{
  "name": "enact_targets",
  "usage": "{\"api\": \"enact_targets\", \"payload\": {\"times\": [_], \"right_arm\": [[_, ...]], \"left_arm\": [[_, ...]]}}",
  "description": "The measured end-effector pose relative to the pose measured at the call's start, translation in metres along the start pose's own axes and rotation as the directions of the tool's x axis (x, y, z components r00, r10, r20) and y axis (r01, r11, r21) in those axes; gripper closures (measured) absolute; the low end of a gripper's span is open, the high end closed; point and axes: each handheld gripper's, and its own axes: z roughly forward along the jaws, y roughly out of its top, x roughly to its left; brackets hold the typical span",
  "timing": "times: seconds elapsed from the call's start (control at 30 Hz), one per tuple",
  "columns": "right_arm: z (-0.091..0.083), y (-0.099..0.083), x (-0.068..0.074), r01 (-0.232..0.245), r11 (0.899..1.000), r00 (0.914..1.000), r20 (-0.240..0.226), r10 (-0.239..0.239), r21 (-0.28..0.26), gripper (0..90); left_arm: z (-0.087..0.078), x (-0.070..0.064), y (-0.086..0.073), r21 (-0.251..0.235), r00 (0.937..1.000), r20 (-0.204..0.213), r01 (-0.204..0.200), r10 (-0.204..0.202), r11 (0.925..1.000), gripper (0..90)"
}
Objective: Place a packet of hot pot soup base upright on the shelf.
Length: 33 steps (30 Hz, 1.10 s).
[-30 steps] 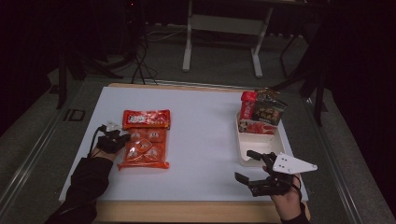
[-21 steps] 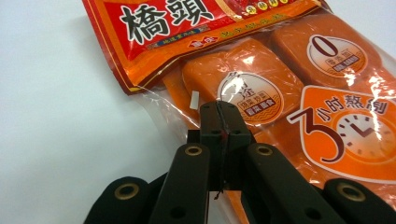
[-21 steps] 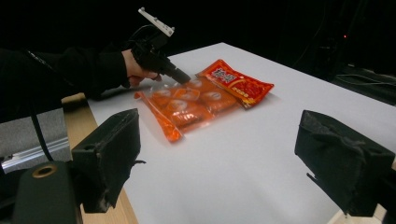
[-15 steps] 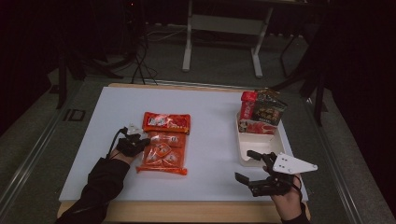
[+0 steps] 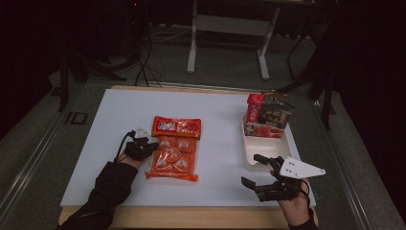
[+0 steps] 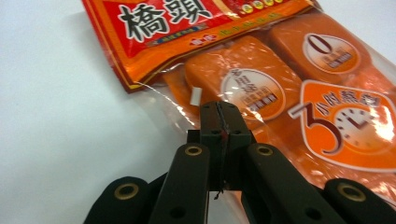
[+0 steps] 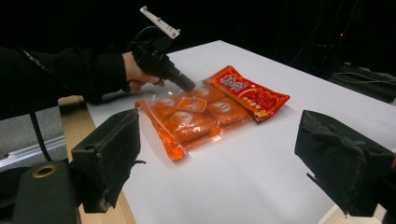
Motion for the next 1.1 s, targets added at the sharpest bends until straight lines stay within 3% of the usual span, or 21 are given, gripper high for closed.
{"api": "enact_targets", "payload": {"times": [0.17,0.3,0.43,0.6,1.1], "right_arm": [[-0.001,0.000,0.000,-0.002,1.000,1.0000,0.001,0.002,0.001,14.2],[-0.001,-0.001,-0.001,-0.005,1.000,1.0000,0.003,0.005,0.005,14.2],[0.000,-0.001,-0.001,-0.003,1.000,1.0000,-0.001,0.003,0.006,14.2],[0.002,-0.002,-0.001,-0.007,1.000,1.0000,-0.007,0.007,0.010,14.2],[0.003,-0.002,-0.003,-0.013,1.000,0.9999,-0.006,0.013,0.011,14.2]], "left_arm": [[0.003,0.007,0.002,-0.005,0.9997,-0.023,0.008,-0.008,1.0000,89.8],[0.006,0.007,0.003,-0.007,0.9999,-0.013,0.002,-0.002,1.0000,89.8],[0.005,-0.001,0.006,0.021,0.9987,-0.010,-0.051,0.051,0.9985,89.9],[0.004,-0.005,0.005,0.028,0.9994,0.001,-0.036,0.036,0.9990,90.0],[0.011,-0.036,0.013,0.053,0.9938,0.076,-0.085,0.081,0.9949,90.0]]}}
